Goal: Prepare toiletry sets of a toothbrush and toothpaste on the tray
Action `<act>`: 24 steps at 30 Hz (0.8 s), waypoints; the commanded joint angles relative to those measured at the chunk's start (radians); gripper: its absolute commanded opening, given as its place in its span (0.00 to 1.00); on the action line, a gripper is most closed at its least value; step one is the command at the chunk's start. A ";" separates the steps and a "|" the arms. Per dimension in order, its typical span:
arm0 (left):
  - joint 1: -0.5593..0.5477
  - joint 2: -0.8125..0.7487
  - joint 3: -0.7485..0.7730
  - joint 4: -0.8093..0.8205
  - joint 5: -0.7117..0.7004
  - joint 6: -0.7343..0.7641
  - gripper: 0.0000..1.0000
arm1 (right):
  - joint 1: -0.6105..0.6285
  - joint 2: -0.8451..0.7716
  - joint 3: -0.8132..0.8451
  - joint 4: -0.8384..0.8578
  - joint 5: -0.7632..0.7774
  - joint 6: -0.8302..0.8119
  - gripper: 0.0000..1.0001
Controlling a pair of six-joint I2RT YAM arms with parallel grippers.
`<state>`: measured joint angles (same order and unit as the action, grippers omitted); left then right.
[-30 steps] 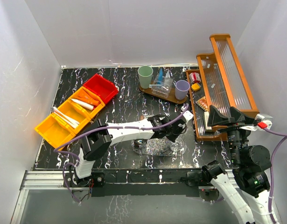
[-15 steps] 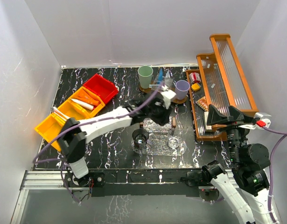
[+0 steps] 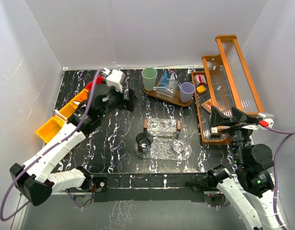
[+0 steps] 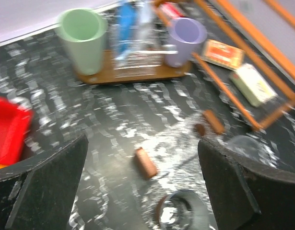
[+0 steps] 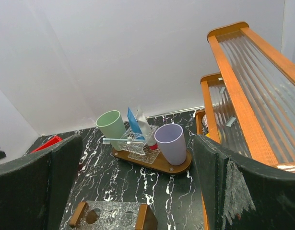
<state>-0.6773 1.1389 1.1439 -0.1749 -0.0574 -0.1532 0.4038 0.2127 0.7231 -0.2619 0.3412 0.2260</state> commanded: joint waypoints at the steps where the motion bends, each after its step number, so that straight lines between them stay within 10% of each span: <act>1: 0.218 -0.019 0.032 -0.152 -0.199 -0.066 0.99 | -0.002 0.008 -0.005 0.055 -0.013 0.011 0.98; 6: 0.602 0.116 0.135 -0.330 -0.045 -0.214 0.99 | -0.002 0.008 -0.008 0.051 -0.012 0.017 0.98; 13: 0.849 0.242 0.164 -0.361 -0.033 -0.375 0.98 | -0.002 0.007 -0.003 0.037 -0.003 0.007 0.98; 24: 0.920 0.460 0.315 -0.392 -0.174 -0.467 0.62 | -0.002 0.009 -0.021 0.034 -0.008 0.001 0.98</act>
<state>0.2466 1.5036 1.3411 -0.4847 -0.1764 -0.5640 0.4038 0.2142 0.7204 -0.2600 0.3378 0.2375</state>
